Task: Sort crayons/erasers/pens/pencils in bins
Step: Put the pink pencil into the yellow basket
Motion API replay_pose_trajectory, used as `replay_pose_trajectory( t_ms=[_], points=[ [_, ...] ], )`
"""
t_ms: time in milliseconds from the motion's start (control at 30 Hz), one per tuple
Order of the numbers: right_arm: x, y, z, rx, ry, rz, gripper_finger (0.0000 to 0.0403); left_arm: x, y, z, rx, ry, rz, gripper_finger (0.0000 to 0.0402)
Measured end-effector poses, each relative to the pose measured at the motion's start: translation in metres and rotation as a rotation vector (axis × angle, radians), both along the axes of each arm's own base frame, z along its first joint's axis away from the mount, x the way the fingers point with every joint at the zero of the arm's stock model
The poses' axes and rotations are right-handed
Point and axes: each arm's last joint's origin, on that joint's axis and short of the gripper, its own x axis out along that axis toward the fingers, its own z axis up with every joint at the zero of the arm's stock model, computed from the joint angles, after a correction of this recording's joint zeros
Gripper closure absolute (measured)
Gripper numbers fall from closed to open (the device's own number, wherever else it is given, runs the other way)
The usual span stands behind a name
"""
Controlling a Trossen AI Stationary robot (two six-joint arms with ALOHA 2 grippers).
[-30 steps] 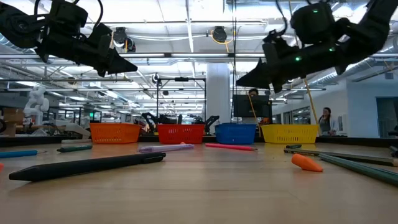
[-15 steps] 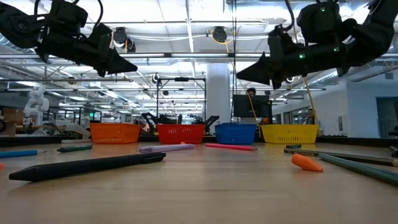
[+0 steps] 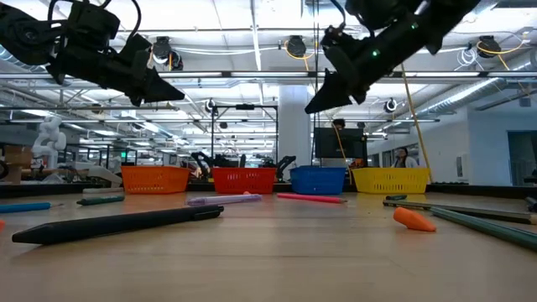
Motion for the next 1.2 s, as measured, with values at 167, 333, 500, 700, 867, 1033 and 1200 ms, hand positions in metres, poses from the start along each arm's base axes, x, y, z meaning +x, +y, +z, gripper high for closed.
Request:
replay_pose_trajectory(
  t_ms=[167, 333, 500, 700, 867, 1033, 1200],
  points=[
    [0.008, 0.009, -0.005, 0.056, 0.042, -0.023, 0.0401, 0.0, 0.0, 0.0, 0.003, 0.002, -0.001, 0.0378],
    [0.015, 0.012, -0.019, 0.17, 0.177, -0.086, 0.0401, 0.0, 0.0, 0.0, 0.003, 0.002, -0.001, 0.0378],
    [0.033, 0.014, -0.018, 0.218, 0.27, -0.135, 0.0401, 0.0, 0.0, 0.0, 0.004, 0.0, -0.001, 0.0378],
    [0.055, 0.013, -0.024, 0.253, 0.401, -0.181, 0.0397, 0.0, 0.0, 0.0, 0.005, -0.001, 0.0, 0.0378],
    [0.061, 0.014, -0.035, 0.321, 0.433, -0.165, 0.037, 0.0, 0.0, 0.0, 0.003, 0.001, 0.0, 0.0378],
    [0.061, 0.014, -0.035, 0.377, 0.409, -0.236, 0.0325, 0.0, 0.0, 0.0, 0.002, 0.002, -0.001, 0.0378],
    [0.059, 0.014, -0.038, 0.384, 0.401, -0.295, 0.0283, 0.0, 0.0, 0.0, 0.003, 0.002, -0.001, 0.0378]
  ],
)
